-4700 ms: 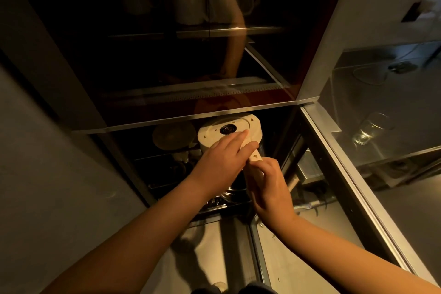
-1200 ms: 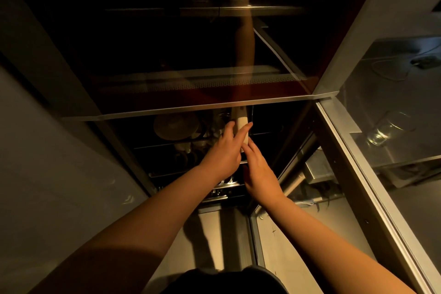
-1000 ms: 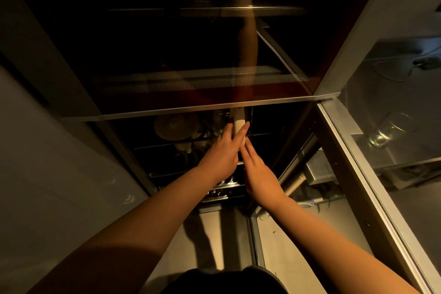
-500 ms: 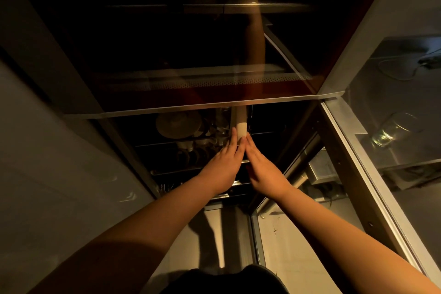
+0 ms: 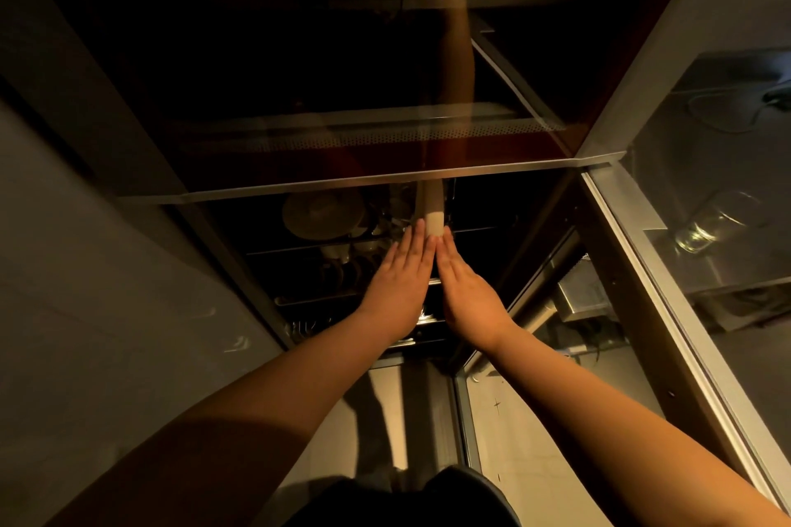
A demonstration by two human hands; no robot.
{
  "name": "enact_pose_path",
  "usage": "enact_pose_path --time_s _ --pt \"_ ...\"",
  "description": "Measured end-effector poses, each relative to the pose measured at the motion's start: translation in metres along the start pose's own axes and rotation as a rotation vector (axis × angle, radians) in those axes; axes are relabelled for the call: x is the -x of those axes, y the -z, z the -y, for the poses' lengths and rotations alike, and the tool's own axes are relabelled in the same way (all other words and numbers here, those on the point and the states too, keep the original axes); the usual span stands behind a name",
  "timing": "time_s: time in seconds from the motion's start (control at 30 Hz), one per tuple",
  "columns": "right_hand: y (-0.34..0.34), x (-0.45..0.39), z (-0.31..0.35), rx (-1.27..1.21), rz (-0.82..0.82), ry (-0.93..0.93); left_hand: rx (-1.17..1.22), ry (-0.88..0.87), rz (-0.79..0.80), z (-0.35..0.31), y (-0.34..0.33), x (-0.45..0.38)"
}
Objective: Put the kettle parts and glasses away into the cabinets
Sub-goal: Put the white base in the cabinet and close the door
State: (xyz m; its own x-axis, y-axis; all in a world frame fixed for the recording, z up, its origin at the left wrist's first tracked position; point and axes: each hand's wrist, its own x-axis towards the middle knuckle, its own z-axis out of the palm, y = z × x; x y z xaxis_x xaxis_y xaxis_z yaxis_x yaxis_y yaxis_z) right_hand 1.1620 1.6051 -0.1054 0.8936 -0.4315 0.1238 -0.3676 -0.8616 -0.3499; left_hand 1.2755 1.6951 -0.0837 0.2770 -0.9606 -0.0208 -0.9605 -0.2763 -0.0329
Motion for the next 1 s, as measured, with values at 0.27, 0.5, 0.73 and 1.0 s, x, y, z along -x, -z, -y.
enact_pose_path --time_s 0.27,0.5,0.73,1.0 --pt "0.007 -0.007 0.005 0.074 -0.002 -0.011 0.021 0.039 0.048 0.002 0.004 -0.006" --pt "0.008 -0.019 0.0 0.054 0.038 -0.005 0.064 0.042 0.079 0.005 0.002 -0.015" --pt "0.005 -0.027 -0.011 0.069 0.117 -0.01 0.098 0.041 0.153 0.011 -0.002 -0.023" --pt "0.005 -0.031 -0.018 0.093 0.165 -0.035 0.105 0.038 0.186 0.011 0.001 -0.037"
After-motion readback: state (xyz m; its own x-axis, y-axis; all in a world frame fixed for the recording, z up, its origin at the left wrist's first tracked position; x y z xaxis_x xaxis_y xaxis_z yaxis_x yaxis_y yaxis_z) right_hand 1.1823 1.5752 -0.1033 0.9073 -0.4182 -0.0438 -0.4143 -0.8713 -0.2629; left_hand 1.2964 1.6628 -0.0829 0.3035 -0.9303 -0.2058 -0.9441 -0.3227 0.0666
